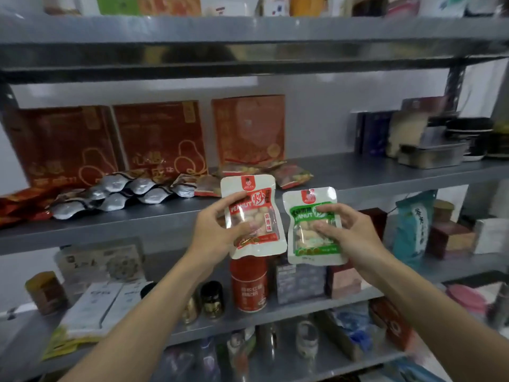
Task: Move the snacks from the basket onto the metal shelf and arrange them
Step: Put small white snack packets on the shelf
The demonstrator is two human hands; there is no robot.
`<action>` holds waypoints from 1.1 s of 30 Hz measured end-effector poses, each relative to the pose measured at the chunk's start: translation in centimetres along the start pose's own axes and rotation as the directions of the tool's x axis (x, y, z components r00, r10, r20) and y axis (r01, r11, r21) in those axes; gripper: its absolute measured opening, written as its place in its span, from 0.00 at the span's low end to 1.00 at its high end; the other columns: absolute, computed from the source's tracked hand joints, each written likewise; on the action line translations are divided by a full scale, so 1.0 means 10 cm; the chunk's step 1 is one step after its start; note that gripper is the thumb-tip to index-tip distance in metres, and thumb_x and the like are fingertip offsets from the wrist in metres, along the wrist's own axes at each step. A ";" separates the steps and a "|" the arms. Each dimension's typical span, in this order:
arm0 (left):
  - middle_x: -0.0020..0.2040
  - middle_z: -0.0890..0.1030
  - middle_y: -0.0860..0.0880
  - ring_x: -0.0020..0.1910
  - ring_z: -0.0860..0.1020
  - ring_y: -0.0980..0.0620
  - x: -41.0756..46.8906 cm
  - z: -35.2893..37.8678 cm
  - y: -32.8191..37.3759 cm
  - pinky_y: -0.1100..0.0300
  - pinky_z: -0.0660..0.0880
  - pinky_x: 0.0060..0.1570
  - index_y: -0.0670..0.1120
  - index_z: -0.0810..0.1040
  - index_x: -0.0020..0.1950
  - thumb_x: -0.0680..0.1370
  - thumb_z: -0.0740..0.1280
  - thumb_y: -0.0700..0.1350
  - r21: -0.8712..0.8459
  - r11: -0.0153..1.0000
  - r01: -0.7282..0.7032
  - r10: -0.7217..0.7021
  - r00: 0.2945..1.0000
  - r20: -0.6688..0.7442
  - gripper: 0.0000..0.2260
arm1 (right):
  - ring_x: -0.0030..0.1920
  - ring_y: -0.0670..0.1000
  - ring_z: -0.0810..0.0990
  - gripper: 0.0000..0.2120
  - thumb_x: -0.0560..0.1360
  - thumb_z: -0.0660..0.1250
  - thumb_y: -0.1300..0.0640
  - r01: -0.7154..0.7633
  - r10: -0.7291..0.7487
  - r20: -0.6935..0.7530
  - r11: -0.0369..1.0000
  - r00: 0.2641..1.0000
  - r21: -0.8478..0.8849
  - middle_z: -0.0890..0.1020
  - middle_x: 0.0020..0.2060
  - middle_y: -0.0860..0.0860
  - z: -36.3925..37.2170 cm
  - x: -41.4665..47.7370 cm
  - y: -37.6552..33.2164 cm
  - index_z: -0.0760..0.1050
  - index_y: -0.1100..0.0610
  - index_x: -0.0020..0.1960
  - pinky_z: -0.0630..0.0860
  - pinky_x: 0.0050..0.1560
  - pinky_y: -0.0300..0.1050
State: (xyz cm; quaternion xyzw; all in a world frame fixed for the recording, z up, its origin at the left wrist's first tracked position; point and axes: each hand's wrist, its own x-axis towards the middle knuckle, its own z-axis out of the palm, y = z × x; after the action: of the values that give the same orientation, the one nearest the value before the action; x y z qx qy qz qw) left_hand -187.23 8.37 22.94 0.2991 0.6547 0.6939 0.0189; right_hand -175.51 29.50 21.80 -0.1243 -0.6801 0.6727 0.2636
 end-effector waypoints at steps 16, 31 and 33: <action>0.53 0.80 0.58 0.51 0.80 0.60 2.07 1.83 -0.19 0.62 0.80 0.50 0.52 0.78 0.65 0.67 0.79 0.41 0.244 0.957 -0.157 0.109 0.974 0.201 0.28 | 0.42 0.55 0.86 0.15 0.73 0.71 0.68 0.031 -0.027 -0.163 0.999 0.986 0.024 0.86 0.46 0.58 -1.73 1.76 -0.25 0.79 0.57 0.57 0.83 0.37 0.47; 0.60 0.80 0.60 0.57 0.77 0.60 2.25 1.92 -0.44 0.75 0.65 0.44 0.59 0.76 0.67 0.70 0.69 0.67 0.827 0.557 -0.077 -0.011 0.995 0.100 0.27 | 0.35 0.47 0.84 0.09 0.74 0.73 0.60 0.016 0.015 0.101 0.954 0.995 -0.300 0.82 0.42 0.47 -1.66 2.92 0.13 0.82 0.56 0.54 0.76 0.30 0.34; 0.58 0.83 0.51 0.56 0.78 0.52 2.25 1.95 -0.44 0.72 0.63 0.40 0.60 0.75 0.68 0.71 0.66 0.68 0.887 0.456 -0.074 -0.013 0.996 0.089 0.27 | 0.37 0.48 0.84 0.08 0.75 0.73 0.58 0.033 0.006 0.117 0.943 0.993 -0.332 0.83 0.44 0.49 -1.68 2.96 0.17 0.82 0.55 0.54 0.75 0.30 0.34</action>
State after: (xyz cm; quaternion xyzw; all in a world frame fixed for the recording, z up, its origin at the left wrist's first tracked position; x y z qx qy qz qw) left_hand -198.72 35.91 26.93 0.3052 0.9136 0.2379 -0.1248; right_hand -191.51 59.37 25.08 -0.1228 -0.7990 0.5524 0.2033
